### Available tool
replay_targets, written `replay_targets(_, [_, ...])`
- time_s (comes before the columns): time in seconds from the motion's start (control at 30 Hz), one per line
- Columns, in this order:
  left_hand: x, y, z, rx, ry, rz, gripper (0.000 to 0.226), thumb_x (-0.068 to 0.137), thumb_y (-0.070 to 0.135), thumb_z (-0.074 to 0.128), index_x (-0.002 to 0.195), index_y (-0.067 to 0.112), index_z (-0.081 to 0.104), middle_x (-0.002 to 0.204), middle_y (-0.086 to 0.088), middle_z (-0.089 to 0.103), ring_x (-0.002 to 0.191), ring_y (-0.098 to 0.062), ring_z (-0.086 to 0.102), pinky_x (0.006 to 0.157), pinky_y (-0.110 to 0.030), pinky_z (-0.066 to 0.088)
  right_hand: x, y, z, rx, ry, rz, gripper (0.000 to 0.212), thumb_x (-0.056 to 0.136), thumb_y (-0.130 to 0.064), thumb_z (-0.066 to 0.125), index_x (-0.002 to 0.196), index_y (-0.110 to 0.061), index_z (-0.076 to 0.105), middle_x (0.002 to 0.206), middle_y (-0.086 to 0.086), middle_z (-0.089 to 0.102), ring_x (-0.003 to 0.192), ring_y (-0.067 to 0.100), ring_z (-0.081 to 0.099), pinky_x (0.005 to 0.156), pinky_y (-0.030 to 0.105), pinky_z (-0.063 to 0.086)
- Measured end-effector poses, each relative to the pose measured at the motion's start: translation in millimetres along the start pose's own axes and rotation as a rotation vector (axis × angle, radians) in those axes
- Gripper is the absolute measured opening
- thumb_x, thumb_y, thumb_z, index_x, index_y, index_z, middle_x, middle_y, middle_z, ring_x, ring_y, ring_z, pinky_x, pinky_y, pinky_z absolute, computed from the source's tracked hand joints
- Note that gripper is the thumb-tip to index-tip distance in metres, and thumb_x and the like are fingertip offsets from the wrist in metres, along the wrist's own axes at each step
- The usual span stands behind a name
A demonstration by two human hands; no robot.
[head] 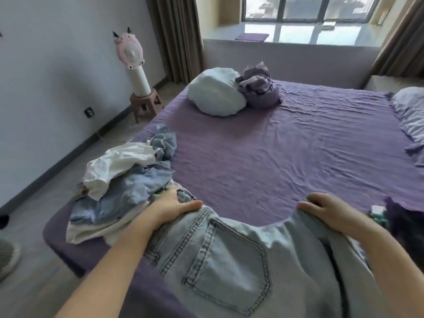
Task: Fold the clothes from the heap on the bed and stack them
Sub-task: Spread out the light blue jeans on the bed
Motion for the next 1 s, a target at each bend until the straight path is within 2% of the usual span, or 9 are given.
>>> replay_targets(0.07, [18, -44, 13, 0.076, 0.097, -0.104, 0.083, 0.064, 0.065, 0.074, 0.125, 0.012, 0.053, 0.122, -0.006, 0.061, 0.115, -0.024, 0.056, 0.092, -0.031, 0.043, 30, 7, 74, 0.013, -0.107, 0.029, 0.035, 0.093, -0.028, 0.058, 0.065, -0.016, 0.041, 0.062, -0.004, 0.042, 0.066, 0.017, 0.04, 0.057, 0.028, 0.027])
replay_targets(0.2, [52, -117, 39, 0.039, 0.145, -0.195, 0.07, 0.07, 0.049, 0.08, 0.116, 0.009, 0.046, 0.117, -0.011, 0.061, 0.113, -0.029, 0.056, 0.088, -0.033, 0.043, 68, 27, 188, 0.035, -0.24, 0.128, 0.013, 0.093, -0.018, 0.057, 0.083, -0.02, 0.048, 0.079, -0.003, 0.054, 0.081, 0.019, 0.051, 0.06, 0.024, 0.03])
replay_targets(0.23, [62, -134, 44, 0.022, 0.122, -0.214, 0.066, 0.071, 0.044, 0.08, 0.114, 0.009, 0.044, 0.115, -0.01, 0.061, 0.111, -0.029, 0.057, 0.088, -0.033, 0.044, 78, 32, 206, 0.045, -0.244, 0.169, 0.003, 0.093, -0.017, 0.054, 0.093, -0.016, 0.052, 0.089, 0.001, 0.058, 0.087, 0.021, 0.055, 0.063, 0.026, 0.03])
replay_targets(0.33, [89, -175, 54, 0.034, 0.008, -0.241, 0.061, 0.079, 0.037, 0.076, 0.118, 0.01, 0.037, 0.12, -0.009, 0.058, 0.114, -0.025, 0.055, 0.092, -0.033, 0.044, 108, 42, 241, 0.043, -0.175, 0.263, 0.02, 0.096, -0.017, 0.048, 0.115, -0.013, 0.053, 0.112, 0.006, 0.063, 0.105, 0.026, 0.057, 0.077, 0.029, 0.036])
replay_targets(0.43, [112, -201, 53, 0.048, -0.079, -0.263, 0.059, 0.085, 0.036, 0.069, 0.121, 0.008, 0.032, 0.124, -0.009, 0.054, 0.116, -0.024, 0.053, 0.09, -0.029, 0.041, 129, 46, 262, 0.006, -0.104, 0.317, 0.028, 0.097, -0.017, 0.044, 0.125, -0.015, 0.048, 0.121, 0.01, 0.062, 0.11, 0.031, 0.056, 0.092, 0.038, 0.037])
replay_targets(0.63, [153, -252, 20, 0.146, -0.344, -0.318, 0.059, 0.079, 0.051, 0.071, 0.116, 0.015, 0.042, 0.108, 0.009, 0.057, 0.099, -0.005, 0.054, 0.072, -0.019, 0.04, 154, 64, 301, -0.052, -0.37, 0.377, 0.029, 0.101, -0.038, 0.03, 0.124, -0.027, 0.043, 0.114, 0.005, 0.061, 0.097, 0.025, 0.053, 0.082, 0.035, 0.041])
replay_targets(0.77, [188, -282, 16, 0.186, -0.222, -0.262, 0.053, 0.077, 0.042, 0.076, 0.112, 0.021, 0.043, 0.105, 0.008, 0.059, 0.099, -0.012, 0.057, 0.074, -0.024, 0.039, 187, 51, 324, -0.108, -0.267, 0.303, 0.03, 0.1, -0.041, 0.035, 0.124, -0.029, 0.047, 0.114, -0.002, 0.061, 0.105, 0.024, 0.057, 0.081, 0.034, 0.042])
replay_targets(0.87, [202, -300, 44, 0.191, -0.146, -0.21, 0.044, 0.081, 0.028, 0.075, 0.11, 0.022, 0.042, 0.103, 0.007, 0.058, 0.103, -0.019, 0.058, 0.072, -0.023, 0.035, 201, 45, 341, -0.071, -0.093, 0.237, 0.028, 0.098, -0.028, 0.047, 0.121, -0.018, 0.058, 0.109, 0.004, 0.059, 0.103, 0.029, 0.057, 0.081, 0.036, 0.044])
replay_targets(1.0, [199, -309, 48, 0.338, 0.077, -0.217, 0.07, 0.08, 0.023, 0.075, 0.138, 0.014, 0.038, 0.127, -0.011, 0.054, 0.113, -0.032, 0.054, 0.087, -0.039, 0.045, 204, 52, 349, -0.053, 0.031, 0.274, 0.026, 0.096, -0.015, 0.052, 0.118, -0.007, 0.062, 0.108, 0.013, 0.064, 0.098, 0.037, 0.058, 0.083, 0.043, 0.043])
Point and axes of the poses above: each hand's wrist, its own x-axis towards the middle knuckle, its own z-axis out of the palm, y = z × x, the point moved 6 cm from there along x, towards the middle knuckle
